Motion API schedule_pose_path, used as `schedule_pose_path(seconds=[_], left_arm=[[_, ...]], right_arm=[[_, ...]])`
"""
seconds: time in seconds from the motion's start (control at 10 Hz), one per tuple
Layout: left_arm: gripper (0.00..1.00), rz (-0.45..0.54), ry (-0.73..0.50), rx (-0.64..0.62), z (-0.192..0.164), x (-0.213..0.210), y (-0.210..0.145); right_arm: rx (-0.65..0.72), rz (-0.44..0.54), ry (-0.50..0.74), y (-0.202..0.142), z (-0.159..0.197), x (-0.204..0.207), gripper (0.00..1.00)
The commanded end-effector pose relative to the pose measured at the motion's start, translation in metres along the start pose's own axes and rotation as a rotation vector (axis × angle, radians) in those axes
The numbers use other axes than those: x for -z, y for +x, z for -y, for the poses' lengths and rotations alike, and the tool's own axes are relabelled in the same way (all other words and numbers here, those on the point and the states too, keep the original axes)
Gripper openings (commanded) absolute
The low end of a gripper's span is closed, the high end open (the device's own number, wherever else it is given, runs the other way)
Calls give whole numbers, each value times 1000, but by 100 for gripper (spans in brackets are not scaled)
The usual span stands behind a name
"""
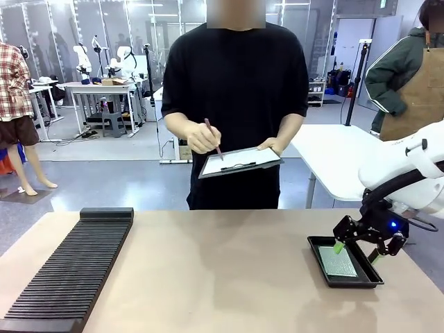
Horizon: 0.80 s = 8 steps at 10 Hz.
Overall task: Inspect the PCB.
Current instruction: Place the Blank PCB in the ESD tray.
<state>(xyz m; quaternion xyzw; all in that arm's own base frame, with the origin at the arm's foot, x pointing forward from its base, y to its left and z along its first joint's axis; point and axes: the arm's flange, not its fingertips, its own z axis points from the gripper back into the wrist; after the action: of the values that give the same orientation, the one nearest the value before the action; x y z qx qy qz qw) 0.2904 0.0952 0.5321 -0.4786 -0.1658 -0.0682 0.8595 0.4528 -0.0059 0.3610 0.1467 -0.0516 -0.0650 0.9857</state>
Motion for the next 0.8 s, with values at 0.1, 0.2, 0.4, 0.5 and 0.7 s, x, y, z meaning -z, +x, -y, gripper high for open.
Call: schedule_pose_path(seconds=[0.1, 0.2, 0.4, 0.5, 0.7], left_arm=[[100, -10, 9, -3, 1, -1, 4], [100, -10, 9, -3, 1, -1, 4], [100, -10, 9, -3, 1, -1, 4], [100, -10, 9, -3, 1, -1, 4], [100, -10, 9, -3, 1, -1, 4]], right_arm=[[-13, 5, 19, 1, 0, 1, 100], [-13, 5, 19, 1, 0, 1, 100], [-13, 5, 19, 1, 0, 1, 100], [-13, 5, 19, 1, 0, 1, 100], [0, 1, 0, 0, 0, 0, 97]])
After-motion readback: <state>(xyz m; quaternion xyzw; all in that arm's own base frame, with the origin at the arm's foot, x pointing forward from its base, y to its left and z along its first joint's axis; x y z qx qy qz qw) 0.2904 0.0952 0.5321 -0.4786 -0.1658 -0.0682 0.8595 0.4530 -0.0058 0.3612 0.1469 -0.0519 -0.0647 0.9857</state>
